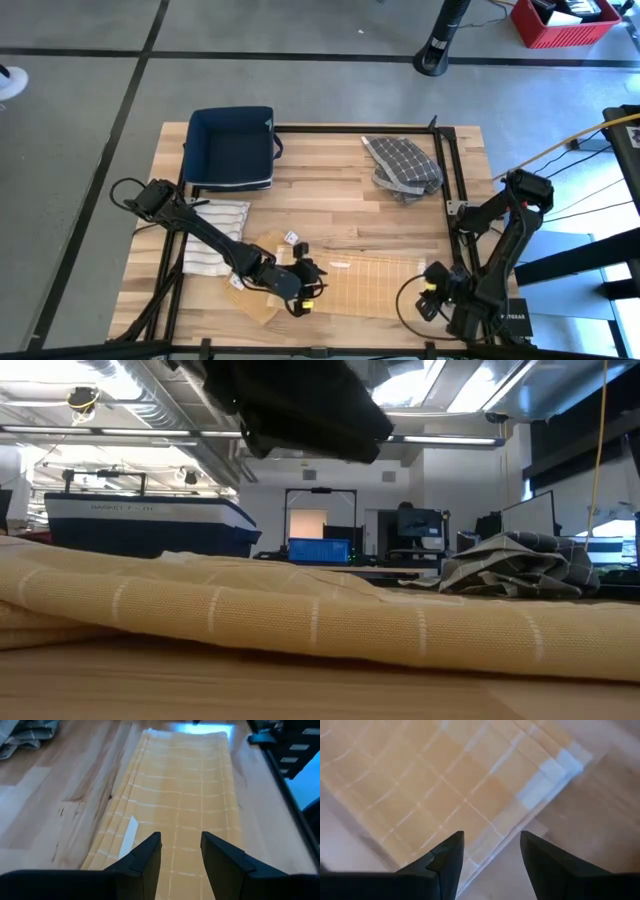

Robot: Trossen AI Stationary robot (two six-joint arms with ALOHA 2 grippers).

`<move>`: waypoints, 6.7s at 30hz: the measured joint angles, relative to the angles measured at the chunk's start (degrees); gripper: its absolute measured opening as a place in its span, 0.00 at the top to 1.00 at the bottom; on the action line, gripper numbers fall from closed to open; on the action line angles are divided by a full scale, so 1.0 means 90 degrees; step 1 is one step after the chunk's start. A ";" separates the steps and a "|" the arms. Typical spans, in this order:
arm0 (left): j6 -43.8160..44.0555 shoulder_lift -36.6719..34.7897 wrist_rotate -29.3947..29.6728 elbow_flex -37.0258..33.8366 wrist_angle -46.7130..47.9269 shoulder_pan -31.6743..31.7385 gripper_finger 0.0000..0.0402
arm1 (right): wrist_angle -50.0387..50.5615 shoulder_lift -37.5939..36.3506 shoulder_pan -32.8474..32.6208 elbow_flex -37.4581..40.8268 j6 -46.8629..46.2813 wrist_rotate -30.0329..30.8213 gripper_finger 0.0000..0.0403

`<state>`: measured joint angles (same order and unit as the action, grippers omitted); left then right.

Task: Fold towel
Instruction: Fold the orange pattern towel

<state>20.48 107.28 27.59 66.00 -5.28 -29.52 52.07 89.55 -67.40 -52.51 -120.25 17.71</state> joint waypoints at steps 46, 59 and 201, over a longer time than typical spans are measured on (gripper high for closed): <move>0.0008 0.0002 -0.0068 0.0000 -0.0013 0.0024 0.67 | -0.1509 0.0136 -0.0049 0.0911 -0.0911 -0.0501 0.40; 0.0011 0.0002 -0.0068 0.0000 -0.0017 0.0024 0.67 | -0.2114 0.0246 -0.0021 0.0935 -0.0947 0.0547 0.40; 0.0873 0.0854 -0.0533 0.2080 0.4324 -0.0218 0.67 | -0.4482 -0.0304 0.3042 -0.0150 0.5328 0.2594 0.96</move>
<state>28.34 114.97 22.80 84.72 33.63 -31.48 11.73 86.82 -40.02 -53.87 -72.29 41.06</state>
